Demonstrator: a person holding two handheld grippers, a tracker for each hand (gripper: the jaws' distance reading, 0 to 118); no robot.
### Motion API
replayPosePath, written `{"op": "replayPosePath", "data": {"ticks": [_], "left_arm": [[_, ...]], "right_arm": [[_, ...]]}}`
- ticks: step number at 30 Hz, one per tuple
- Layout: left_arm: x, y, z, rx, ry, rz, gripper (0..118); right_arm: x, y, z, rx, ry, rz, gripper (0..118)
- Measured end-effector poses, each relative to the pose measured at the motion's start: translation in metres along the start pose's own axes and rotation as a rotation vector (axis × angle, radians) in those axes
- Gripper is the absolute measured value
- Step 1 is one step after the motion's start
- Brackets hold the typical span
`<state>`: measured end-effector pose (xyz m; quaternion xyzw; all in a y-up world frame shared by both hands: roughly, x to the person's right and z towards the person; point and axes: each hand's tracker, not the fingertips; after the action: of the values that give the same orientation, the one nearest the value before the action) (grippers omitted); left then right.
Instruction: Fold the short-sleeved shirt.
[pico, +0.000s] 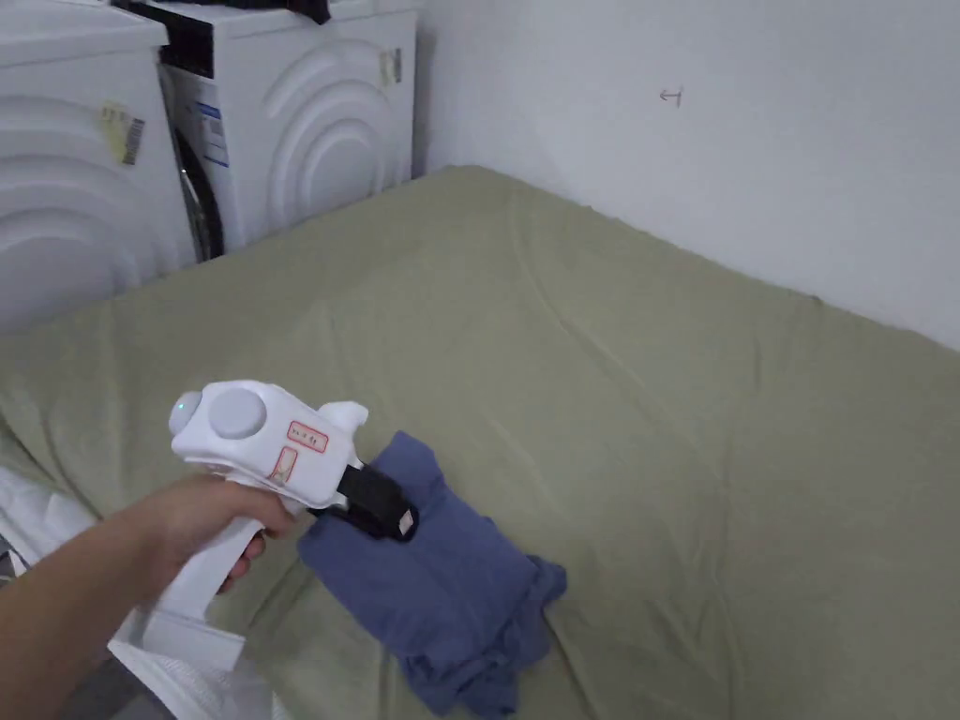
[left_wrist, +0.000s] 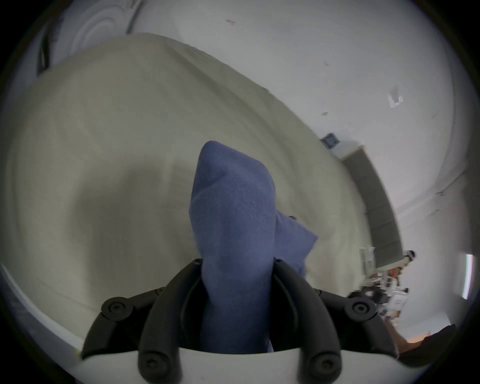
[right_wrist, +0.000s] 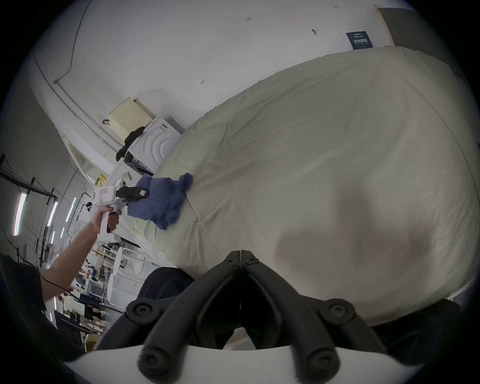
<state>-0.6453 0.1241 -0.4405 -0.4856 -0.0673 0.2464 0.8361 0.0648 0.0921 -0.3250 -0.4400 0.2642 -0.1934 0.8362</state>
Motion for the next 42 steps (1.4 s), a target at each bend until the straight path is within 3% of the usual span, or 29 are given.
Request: {"op": "replayPosePath", "data": {"ticks": [5, 7, 10, 13, 18, 20, 21, 22, 23, 26, 30, 34, 38, 42], "left_arm": [[-0.087, 0.009, 0.008, -0.045, 0.107, 0.000, 30], [-0.096, 0.001, -0.001, -0.082, 0.083, 0.054, 32], [-0.095, -0.006, 0.002, 0.000, 0.040, 0.020, 41], [-0.087, -0.018, 0.023, 0.069, 0.018, 0.021, 114], [-0.078, -0.034, 0.077, 0.216, 0.151, 0.020, 116], [-0.033, -0.047, 0.105, 0.293, 0.228, -0.006, 104], [-0.010, -0.056, 0.117, 0.359, 0.249, -0.023, 84], [0.012, -0.065, 0.128, 0.406, 0.238, -0.032, 42], [0.043, -0.075, 0.143, 0.493, 0.205, -0.089, 16], [0.151, -0.120, 0.168, 0.733, 0.269, -0.280, 13], [0.286, -0.183, 0.182, 0.924, 0.213, -0.472, 13], [0.357, -0.225, 0.194, 1.055, 0.041, -0.440, 13], [0.406, -0.255, 0.202, 1.087, 0.052, -0.518, 13], [0.434, -0.281, 0.205, 1.130, 0.088, -0.583, 13]], "right_arm": [[-0.012, -0.004, 0.001, -0.013, -0.034, 0.010, 1], [-0.015, -0.004, 0.000, -0.014, -0.036, 0.003, 0], [-0.023, -0.001, 0.000, -0.015, -0.039, 0.016, 1], [-0.029, 0.002, 0.003, -0.022, -0.032, 0.024, 1], [-0.045, 0.004, 0.024, 0.043, 0.008, 0.058, 0], [-0.046, 0.005, 0.038, 0.075, 0.010, 0.078, 1], [-0.048, 0.006, 0.049, 0.123, -0.018, 0.115, 1], [-0.050, 0.008, 0.058, 0.153, -0.033, 0.139, 1], [-0.053, 0.011, 0.070, 0.187, -0.054, 0.170, 0], [-0.061, 0.023, 0.116, 0.339, -0.181, 0.261, 0], [-0.079, 0.038, 0.189, 0.577, -0.260, 0.373, 0], [-0.109, 0.042, 0.253, 0.786, -0.293, 0.490, 0], [-0.124, 0.035, 0.292, 0.894, -0.378, 0.594, 0], [-0.125, 0.024, 0.302, 0.920, -0.408, 0.584, 0]]}}
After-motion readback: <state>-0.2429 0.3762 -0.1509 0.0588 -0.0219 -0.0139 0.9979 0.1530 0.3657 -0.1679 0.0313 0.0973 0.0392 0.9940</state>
